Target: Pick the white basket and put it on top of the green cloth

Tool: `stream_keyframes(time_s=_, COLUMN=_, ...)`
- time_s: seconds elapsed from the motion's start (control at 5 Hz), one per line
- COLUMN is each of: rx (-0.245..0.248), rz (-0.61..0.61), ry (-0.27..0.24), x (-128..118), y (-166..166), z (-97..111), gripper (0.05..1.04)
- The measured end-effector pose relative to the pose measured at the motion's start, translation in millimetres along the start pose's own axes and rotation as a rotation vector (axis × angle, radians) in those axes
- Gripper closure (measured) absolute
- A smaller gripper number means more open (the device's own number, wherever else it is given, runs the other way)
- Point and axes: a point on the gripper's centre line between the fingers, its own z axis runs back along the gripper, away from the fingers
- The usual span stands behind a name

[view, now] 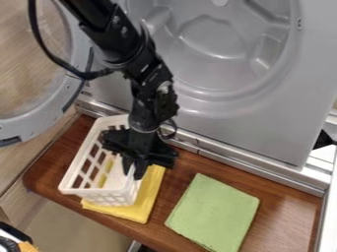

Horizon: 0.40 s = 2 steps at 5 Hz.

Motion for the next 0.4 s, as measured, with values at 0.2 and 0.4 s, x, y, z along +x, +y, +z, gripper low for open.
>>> stream_keyframes(time_s=0.2, rx=0.063, rz=-0.034, ry=0.028, x=2, y=-1, z=9, gripper=0.997)
stream_keyframes(time_s=0.4, rx=0.128, rz=-0.066, ry=0.015, x=0, y=-12, z=31, gripper=0.997)
